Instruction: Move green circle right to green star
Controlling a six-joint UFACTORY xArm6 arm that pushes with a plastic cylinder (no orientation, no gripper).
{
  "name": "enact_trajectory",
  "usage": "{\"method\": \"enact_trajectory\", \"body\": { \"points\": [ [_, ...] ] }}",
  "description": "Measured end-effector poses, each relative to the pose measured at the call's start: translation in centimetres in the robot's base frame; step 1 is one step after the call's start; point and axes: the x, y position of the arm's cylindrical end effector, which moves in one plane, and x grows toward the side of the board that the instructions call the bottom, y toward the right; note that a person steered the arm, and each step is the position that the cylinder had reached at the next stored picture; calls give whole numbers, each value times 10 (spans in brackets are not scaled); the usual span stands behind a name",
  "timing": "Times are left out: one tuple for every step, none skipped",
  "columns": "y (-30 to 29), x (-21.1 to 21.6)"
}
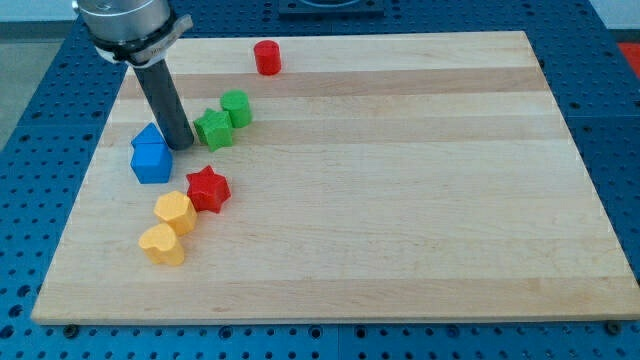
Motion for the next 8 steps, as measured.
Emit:
{"method": "enact_trajectory", "body": {
  "points": [
    [-9,-5],
    [-6,-10],
    [22,-42],
    [46,-66],
    [64,-74],
    [66,-74],
    [66,-75],
    [68,-104]
  ]
}}
